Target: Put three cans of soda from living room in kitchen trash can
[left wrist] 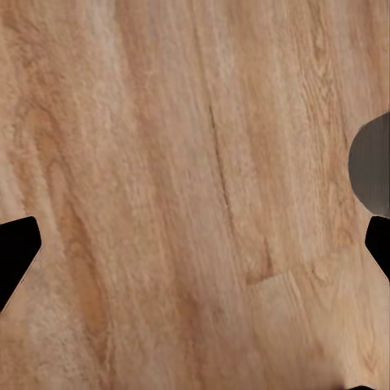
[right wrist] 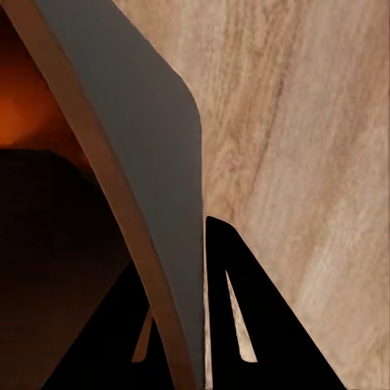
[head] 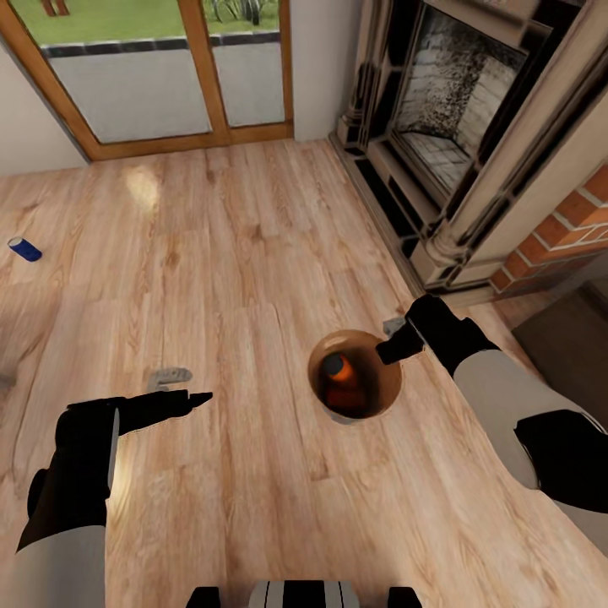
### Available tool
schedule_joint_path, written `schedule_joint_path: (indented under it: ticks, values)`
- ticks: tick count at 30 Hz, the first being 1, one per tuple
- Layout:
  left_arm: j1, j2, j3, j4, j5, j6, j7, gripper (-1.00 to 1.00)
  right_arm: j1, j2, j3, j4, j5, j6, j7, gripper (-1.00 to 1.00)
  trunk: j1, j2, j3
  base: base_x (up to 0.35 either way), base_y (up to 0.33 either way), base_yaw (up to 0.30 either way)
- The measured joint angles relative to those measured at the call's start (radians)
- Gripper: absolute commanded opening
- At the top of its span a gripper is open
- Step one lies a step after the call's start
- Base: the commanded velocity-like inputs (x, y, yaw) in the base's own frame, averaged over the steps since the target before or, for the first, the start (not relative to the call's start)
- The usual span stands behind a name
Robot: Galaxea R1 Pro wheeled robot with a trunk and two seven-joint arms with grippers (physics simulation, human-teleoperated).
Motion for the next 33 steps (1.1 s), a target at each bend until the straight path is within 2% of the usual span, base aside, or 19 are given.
schedule_joint_path:
  ticks: [2, 3, 6, 7, 11, 14, 16, 17, 21, 25, 30, 33]
  values:
    - [0.000, 0.000, 0.000, 0.000, 0.000, 0.000, 0.000, 1.00, 0.001, 0.000, -0.005, -0.001, -0.046, 0.007, 0.002, -1.00, 0.000, 0.000, 0.000, 0.326, 0.000, 0.056]
    - [0.000, 0.000, 0.000, 0.000, 0.000, 0.000, 0.000, 1.00, 0.004, 0.000, -0.005, -0.001, -0.042, 0.007, 0.002, -1.00, 0.000, 0.000, 0.000, 0.326, 0.000, 0.083]
    - [0.000, 0.001, 0.001, 0.000, 0.003, 0.000, -0.001, 1.00, 0.011, 0.000, 0.000, 0.000, 0.026, -0.009, -0.004, -1.00, 0.000, 0.000, 0.000, 0.326, 0.000, 0.091]
    - [0.000, 0.001, 0.001, 0.000, 0.005, 0.001, -0.002, 1.00, 0.015, 0.000, 0.001, 0.000, 0.034, -0.010, -0.004, -1.00, 0.000, 0.000, 0.000, 0.326, 0.000, 0.097]
    - [0.000, 0.003, 0.005, -0.001, 0.008, 0.003, -0.002, 1.00, 0.018, 0.001, -0.003, 0.000, -0.024, 0.005, 0.001, -1.00, 0.000, 0.000, 0.000, 0.326, 0.000, 0.111]
    - [0.000, 0.005, 0.033, -0.003, 0.008, 0.004, 0.011, 1.00, 0.019, 0.000, -0.002, 0.000, -0.002, -0.014, -0.002, -1.00, 0.000, 0.000, 0.000, 0.326, 0.000, 0.167]
    - [0.000, 0.006, 0.083, -0.005, 0.009, 0.003, 0.034, 1.00, 0.021, 0.000, -0.001, 0.001, 0.018, -0.028, -0.003, -1.00, 0.000, 0.000, 0.000, 0.326, 0.000, 0.218]
    - [0.000, 0.005, 0.099, -0.006, 0.010, 0.003, 0.041, 1.00, 0.026, 0.000, -0.001, 0.000, 0.016, -0.029, -0.002, -1.00, 0.000, 0.000, 0.000, 0.326, 0.000, 0.229]
    - [0.000, 0.005, 0.119, -0.007, 0.010, 0.001, 0.053, 1.00, 0.036, 0.000, -0.004, 0.000, -0.018, -0.021, 0.000, -1.00, 0.000, 0.000, 0.000, 0.326, 0.000, 0.239]
    - [0.000, 0.006, 0.125, -0.008, 0.011, 0.001, 0.056, 1.00, 0.039, -0.001, -0.002, 0.000, 0.007, -0.029, -0.002, -1.00, 0.000, 0.000, 0.000, 0.326, 0.000, 0.246]
    - [0.001, 0.005, 0.127, -0.008, 0.011, 0.001, 0.057, 1.00, 0.046, 0.001, -0.003, 0.000, -0.013, -0.027, 0.000, -1.00, 0.000, 0.000, 0.000, 0.326, 0.000, 0.247]
    - [0.001, 0.005, 0.127, -0.007, 0.012, 0.001, 0.057, 1.00, 0.053, 0.001, -0.003, 0.000, -0.003, -0.042, -0.002, -1.00, 0.000, 0.000, 0.000, 0.326, 0.000, 0.247]
